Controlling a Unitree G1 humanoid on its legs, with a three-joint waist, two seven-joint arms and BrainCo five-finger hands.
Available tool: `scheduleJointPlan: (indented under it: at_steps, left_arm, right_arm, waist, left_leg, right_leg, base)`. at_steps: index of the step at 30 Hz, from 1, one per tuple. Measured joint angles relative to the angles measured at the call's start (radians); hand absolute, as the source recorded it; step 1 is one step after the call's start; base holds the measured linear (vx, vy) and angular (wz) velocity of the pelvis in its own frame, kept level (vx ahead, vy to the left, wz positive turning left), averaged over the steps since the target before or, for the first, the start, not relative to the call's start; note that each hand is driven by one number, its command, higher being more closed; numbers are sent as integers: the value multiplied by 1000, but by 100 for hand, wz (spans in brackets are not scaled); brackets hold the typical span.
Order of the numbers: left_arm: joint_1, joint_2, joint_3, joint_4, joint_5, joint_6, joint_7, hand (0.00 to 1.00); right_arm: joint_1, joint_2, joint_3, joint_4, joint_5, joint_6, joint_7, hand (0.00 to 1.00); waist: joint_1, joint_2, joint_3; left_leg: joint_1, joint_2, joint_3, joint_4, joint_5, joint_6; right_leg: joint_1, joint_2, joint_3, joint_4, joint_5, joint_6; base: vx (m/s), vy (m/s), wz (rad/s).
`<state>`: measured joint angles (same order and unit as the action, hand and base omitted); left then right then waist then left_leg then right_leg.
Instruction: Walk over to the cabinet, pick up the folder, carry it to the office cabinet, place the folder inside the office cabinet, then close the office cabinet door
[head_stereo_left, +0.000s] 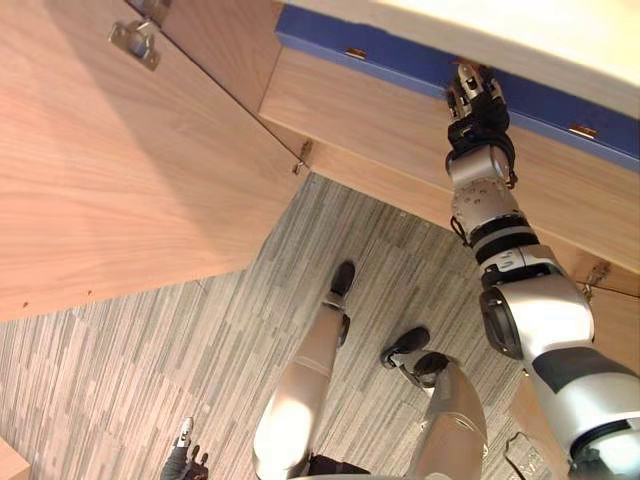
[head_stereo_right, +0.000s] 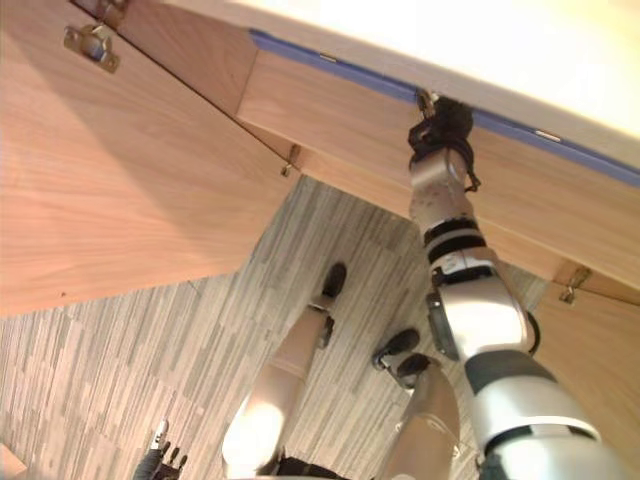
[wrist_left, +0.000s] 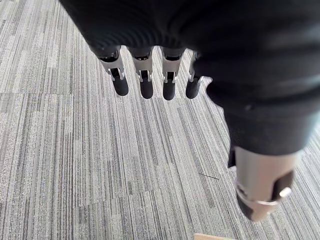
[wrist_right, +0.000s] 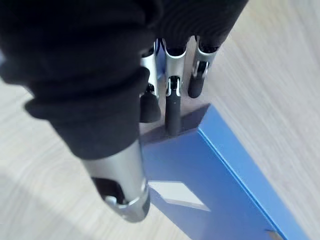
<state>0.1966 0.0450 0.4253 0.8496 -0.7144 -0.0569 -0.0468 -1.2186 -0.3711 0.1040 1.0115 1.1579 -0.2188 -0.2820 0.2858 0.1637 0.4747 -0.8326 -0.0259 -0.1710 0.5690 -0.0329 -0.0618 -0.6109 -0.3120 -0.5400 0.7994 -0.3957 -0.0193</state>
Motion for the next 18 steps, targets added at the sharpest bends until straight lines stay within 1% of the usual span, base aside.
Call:
scheduleJointPlan:
  at_steps: [5, 6, 7, 9, 10, 11, 13, 14, 16, 17, 18]
  left_arm:
    - [16, 1, -17, -44, -2, -1, 0, 0]
    - [17, 1, -17, -46, -2, -1, 0, 0]
    - [23, 1, -17, -51, -4, -1, -1, 0]
    - [33, 3, -18, -68, -6, -1, -4, 0]
    - [35, 8, -18, -74, -6, -1, -8, 0]
    - [37, 11, -18, -75, -6, -1, -13, 0]
    - [47, 22, -20, -75, -6, -1, -22, 0]
    - [48, 23, -20, -75, -6, -1, -23, 0]
    - [49, 29, -27, -75, -6, -1, -25, 0]
    - [49, 29, -28, -75, -6, -1, -25, 0]
    - [50, 30, -28, -74, -6, -1, -25, 0]
  right_arm:
    - [-1, -2, 10, -45, -1, 3, 35, 0]
    - [-1, -4, 19, -46, -1, 3, 40, 0]
    - [-1, -10, 57, -51, -3, 8, 50, 0]
    - [-1, -15, 103, -77, -21, 34, 75, 0]
    - [-1, -18, 131, -96, -47, 46, 87, 0]
    - [-1, -18, 136, -101, -65, 50, 87, 0]
    - [-1, -19, 136, -141, -104, 72, 97, 0]
    - [-1, -19, 135, -156, -123, 72, 98, 0]
    - [10, -9, 112, -272, -142, 72, 107, 0]
    - [13, -4, 105, -313, -146, 69, 111, 0]
    - [17, 18, 71, -386, -160, 59, 119, 0]
  waist:
    - [-1, -4, 3]
    - [0, -5, 3]
    - [-3, -8, 4]
    - [-8, -9, 5]
    - [-11, -10, 5]
    - [-14, -11, 5]
    - [-23, -14, 6]
    - [-23, -14, 6]
    - [-24, -23, 10]
    - [-25, -23, 10]
    - [-29, -26, 8]
  left_leg:
    - [9, 4, 9, -2, 1, 1]
    - [12, 5, 12, -4, 1, 1]
    - [16, 7, 18, -6, 1, 2]
    - [15, 15, 21, -7, 1, 3]
    - [16, 18, 22, -9, 1, 4]
    - [16, 18, 22, -9, 1, 4]
    - [17, 24, 25, -9, 2, 4]
    - [18, 29, 28, -9, 2, 4]
    - [38, 36, 47, -28, 6, 6]
    - [44, 37, 51, -32, 7, 5]
    - [54, 39, 55, -45, 13, 6]
  right_leg:
    - [0, 1, 11, 0, 3, -1]
    - [1, 1, 15, 0, 5, 0]
    - [0, 3, 22, -3, 8, 1]
    - [1, 13, 25, -14, 17, 2]
    - [1, 17, 26, -19, 20, 2]
    - [1, 17, 26, -19, 20, 2]
    - [2, 23, 29, -26, 26, 2]
    - [2, 28, 30, -30, 29, 2]
    - [4, 33, 47, -38, 34, 0]
    - [6, 33, 50, -40, 36, 0]
    - [8, 35, 54, -47, 39, 0]
  base:
    - [32, 13, -5]
    - [20, 19, -13]
    - [23, 21, -12]
    - [29, 23, -14]
    - [26, 20, -10]
    - [33, 30, -5]
    - [29, 27, -8]
    - [23, 19, -19]
    - [10, 4, -20]
    - [6, -12, -14]
    - [29, -13, -12]
